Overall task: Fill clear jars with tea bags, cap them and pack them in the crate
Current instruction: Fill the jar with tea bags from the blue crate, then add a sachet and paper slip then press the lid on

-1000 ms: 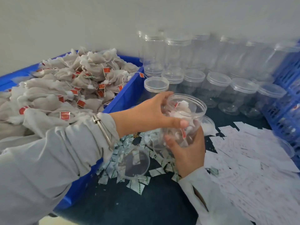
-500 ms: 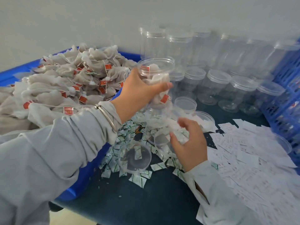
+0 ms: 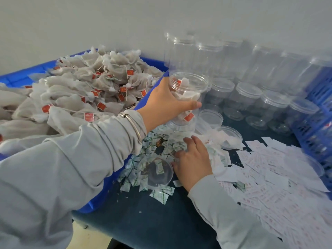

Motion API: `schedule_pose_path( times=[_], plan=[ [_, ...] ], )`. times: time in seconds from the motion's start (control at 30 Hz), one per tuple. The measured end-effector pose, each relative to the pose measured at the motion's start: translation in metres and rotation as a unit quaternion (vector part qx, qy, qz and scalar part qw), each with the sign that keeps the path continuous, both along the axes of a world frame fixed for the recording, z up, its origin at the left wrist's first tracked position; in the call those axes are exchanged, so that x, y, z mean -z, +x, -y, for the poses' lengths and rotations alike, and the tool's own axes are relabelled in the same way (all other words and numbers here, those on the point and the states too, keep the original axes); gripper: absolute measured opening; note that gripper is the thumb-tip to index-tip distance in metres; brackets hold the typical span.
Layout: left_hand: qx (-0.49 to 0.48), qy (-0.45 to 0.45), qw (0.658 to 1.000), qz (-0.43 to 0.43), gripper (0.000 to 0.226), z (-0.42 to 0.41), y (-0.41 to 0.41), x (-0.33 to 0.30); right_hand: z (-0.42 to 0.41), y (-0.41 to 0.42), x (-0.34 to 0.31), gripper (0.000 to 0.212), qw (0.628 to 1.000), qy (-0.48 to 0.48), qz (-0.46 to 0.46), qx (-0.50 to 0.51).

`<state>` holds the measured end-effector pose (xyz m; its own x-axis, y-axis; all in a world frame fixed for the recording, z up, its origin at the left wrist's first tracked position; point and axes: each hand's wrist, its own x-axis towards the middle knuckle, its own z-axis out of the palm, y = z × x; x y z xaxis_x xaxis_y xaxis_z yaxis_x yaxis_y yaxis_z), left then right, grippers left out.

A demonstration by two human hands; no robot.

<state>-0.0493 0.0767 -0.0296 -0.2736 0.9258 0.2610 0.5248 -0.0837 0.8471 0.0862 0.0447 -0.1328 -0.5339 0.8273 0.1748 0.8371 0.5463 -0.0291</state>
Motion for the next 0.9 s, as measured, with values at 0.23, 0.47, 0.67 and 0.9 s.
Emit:
schedule_pose_path(
  times=[0.23,0.47,0.67,0.9],
  plan=[
    [0.015,-0.009,1.0,-0.005,0.076,-0.001,-0.002,0.0,0.009,0.003,-0.001,0.021,0.999,0.036,-0.039,0.006],
    [0.022,-0.02,0.999,-0.015,0.078,0.001,-0.002,-0.002,0.003,0.005,0.001,0.025,1.0,0.01,-0.027,0.001],
    [0.045,-0.014,0.999,-0.021,0.074,0.003,-0.003,-0.002,-0.003,0.033,-0.048,0.008,0.945,0.183,-0.267,0.046],
    [0.138,-0.031,0.987,-0.078,0.086,0.011,0.013,-0.001,-0.02,0.048,-0.119,0.012,0.888,0.181,-0.42,0.04]
  ],
)
